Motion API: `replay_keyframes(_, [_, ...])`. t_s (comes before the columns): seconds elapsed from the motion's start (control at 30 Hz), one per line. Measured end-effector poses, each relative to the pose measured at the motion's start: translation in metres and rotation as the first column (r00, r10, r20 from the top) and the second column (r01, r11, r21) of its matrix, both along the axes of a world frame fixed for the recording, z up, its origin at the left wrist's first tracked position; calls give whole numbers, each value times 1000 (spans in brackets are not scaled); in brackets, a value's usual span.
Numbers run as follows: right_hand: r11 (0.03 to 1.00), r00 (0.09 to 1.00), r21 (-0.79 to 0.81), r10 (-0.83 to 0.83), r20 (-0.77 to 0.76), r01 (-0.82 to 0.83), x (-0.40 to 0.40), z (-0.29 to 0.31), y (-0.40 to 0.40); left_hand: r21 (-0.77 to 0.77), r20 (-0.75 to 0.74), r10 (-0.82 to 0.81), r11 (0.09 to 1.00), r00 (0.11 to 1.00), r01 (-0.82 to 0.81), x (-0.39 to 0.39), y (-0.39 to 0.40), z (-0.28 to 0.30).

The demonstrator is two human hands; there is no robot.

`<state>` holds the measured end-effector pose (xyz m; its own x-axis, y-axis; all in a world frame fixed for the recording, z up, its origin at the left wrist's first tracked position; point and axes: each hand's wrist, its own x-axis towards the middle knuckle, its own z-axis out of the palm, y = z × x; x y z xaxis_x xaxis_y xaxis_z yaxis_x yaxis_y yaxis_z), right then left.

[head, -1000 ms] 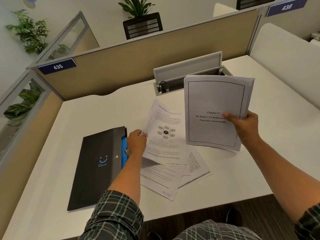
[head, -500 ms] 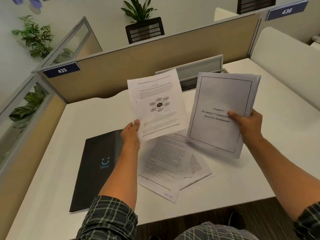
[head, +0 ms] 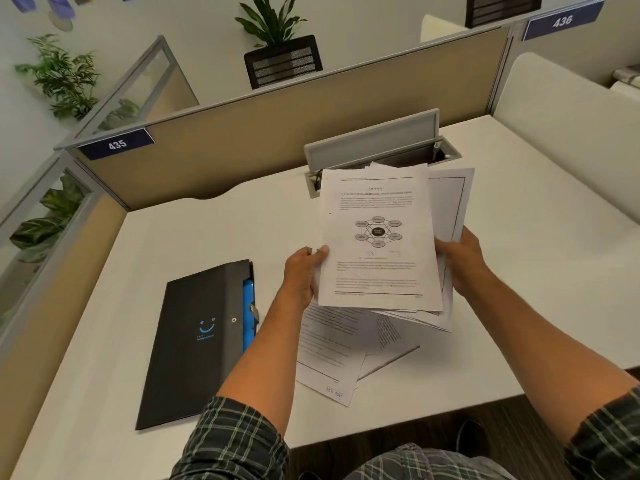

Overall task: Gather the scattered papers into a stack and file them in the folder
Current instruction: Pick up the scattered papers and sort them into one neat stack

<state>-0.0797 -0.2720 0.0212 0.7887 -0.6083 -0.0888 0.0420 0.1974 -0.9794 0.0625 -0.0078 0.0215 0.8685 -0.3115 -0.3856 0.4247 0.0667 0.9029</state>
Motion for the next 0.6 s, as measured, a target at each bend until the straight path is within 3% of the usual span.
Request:
replay_keyframes(0.13, [997, 997, -11, 74, 10, -74, -5, -1, -2, -68, -24, -115, 991, 993, 113, -7, 4, 7])
replay_keyframes(0.3, [979, 989, -183, 109, 95, -90, -7, 11, 5, -80, -1, -246, 966, 969, 245, -15, 0, 18])
replay_keyframes(0.6, [994, 988, -109, 18, 152, -1, -15, 20, 9, -102, 30, -158, 982, 987, 160, -22, -7, 20])
